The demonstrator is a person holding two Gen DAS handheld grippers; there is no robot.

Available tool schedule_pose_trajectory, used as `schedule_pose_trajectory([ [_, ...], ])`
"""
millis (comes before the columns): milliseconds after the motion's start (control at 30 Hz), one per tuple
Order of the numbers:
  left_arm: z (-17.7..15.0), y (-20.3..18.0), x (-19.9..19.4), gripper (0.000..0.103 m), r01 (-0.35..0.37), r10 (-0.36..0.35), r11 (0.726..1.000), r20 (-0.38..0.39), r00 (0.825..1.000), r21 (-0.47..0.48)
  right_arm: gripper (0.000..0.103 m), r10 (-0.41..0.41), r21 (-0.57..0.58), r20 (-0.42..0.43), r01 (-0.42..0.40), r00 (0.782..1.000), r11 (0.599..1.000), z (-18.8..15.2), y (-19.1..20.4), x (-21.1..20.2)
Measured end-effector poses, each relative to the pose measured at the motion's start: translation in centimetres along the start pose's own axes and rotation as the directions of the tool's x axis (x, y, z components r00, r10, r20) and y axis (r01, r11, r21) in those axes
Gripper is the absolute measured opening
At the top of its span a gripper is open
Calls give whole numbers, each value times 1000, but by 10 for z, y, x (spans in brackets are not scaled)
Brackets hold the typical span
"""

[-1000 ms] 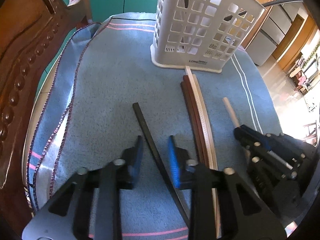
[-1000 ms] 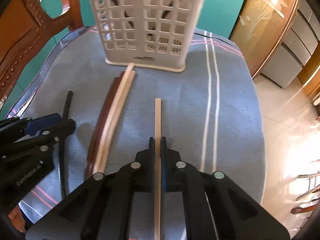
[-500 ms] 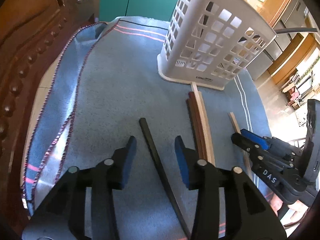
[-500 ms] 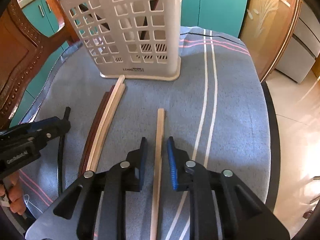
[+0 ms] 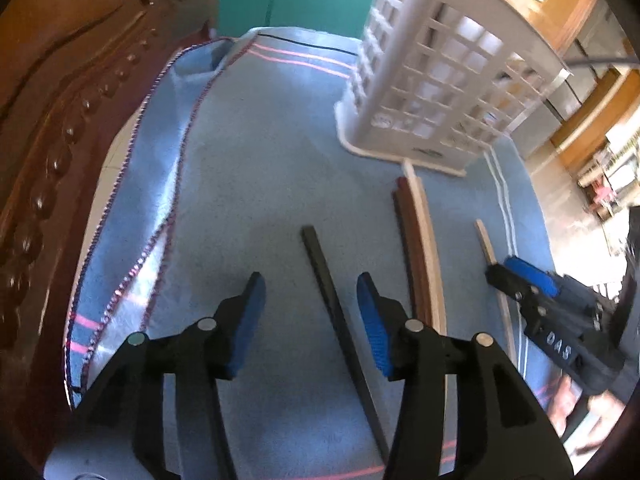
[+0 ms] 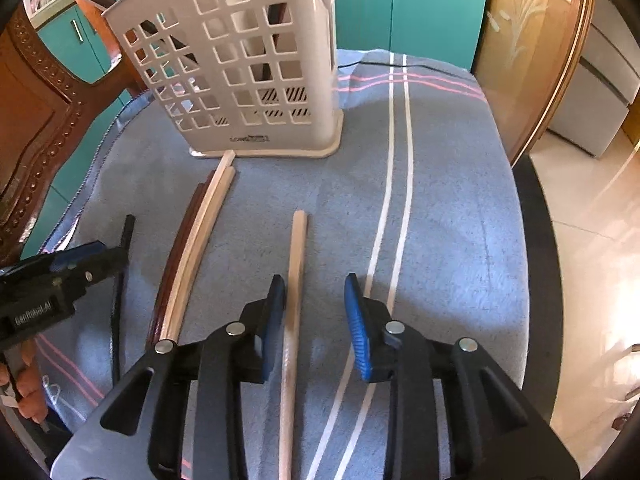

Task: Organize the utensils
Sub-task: 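Hold the beige chopstick in the right tool while the left tool aligns over the black chopstick, then close the left tool on the black chopstick while the right tool holds the beige one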

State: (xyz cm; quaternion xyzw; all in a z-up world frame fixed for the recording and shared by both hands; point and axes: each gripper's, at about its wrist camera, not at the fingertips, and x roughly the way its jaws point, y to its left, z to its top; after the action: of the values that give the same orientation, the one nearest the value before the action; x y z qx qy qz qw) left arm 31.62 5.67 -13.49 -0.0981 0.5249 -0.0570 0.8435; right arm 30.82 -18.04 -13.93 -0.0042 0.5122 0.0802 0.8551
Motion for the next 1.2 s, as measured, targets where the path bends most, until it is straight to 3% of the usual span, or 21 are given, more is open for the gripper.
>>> schedule_pose_trajectory([
  [100, 6, -15, 8, 39, -113, 112, 993, 19, 993, 16, 31, -43, -15, 8, 43, 999, 999, 3, 10, 4],
  [233, 5, -34, 14, 30, -173, 172, 983, 36, 985, 57, 31, -105, -48, 30, 106, 994, 993, 4, 20, 8],
  [633, -7, -41, 7, 30, -166, 162, 979, 44, 986, 118, 32, -184, -106, 95, 194, 978, 975, 1, 44, 14],
  [1067, 0, -40, 14, 36, -170, 165, 977, 48, 985, 126, 32, -167, -95, 95, 175, 981, 980, -4, 43, 9],
  [1133, 1, -38, 14, 36, -164, 159, 979, 48, 986, 125, 26, -135, -85, 83, 142, 987, 986, -3, 38, 9],
  [1200, 2, -36, 14, 32, -150, 146, 981, 48, 988, 120, 13, -92, -77, 68, 97, 993, 992, -1, 35, 9],
])
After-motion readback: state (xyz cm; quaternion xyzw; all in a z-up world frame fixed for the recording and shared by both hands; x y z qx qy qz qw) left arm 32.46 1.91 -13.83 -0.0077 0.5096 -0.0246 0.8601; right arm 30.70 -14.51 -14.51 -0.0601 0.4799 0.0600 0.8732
